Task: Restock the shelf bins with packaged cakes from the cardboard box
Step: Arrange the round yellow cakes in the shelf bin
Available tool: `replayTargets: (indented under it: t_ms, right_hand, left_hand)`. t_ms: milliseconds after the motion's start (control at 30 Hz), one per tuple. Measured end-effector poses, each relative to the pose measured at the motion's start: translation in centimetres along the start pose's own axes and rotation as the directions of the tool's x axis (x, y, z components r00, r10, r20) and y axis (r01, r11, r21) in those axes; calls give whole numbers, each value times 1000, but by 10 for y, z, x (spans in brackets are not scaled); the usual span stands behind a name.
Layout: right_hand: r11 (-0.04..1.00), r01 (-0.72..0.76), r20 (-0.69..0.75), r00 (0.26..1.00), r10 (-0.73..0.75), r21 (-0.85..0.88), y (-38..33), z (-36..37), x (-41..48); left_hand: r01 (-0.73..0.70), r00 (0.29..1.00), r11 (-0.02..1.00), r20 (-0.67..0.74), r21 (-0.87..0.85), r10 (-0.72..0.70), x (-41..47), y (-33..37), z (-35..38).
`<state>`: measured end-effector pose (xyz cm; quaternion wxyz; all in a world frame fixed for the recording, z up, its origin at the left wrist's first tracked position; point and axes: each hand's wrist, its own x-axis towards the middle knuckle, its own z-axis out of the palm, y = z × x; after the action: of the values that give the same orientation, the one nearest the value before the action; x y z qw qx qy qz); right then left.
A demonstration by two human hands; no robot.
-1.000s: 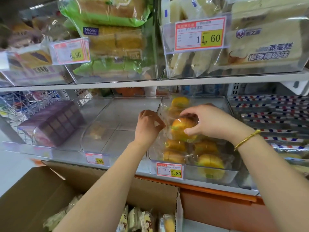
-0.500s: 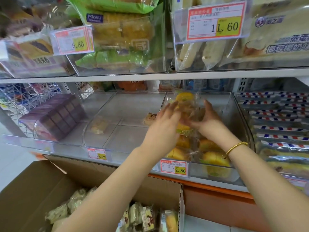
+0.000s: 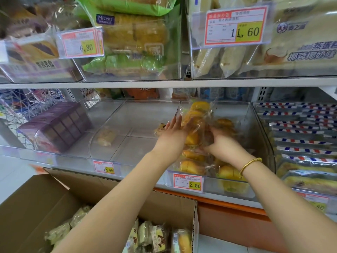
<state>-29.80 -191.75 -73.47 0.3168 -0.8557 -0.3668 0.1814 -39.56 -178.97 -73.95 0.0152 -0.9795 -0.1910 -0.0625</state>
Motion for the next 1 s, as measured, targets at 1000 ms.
replayTargets:
  t_ms: [1000]
  right_hand:
    - [708,-152,36,984,176,690,15,-32,126]
  left_hand:
    - [118,916,917,-314,-381,-248,-40,34,15]
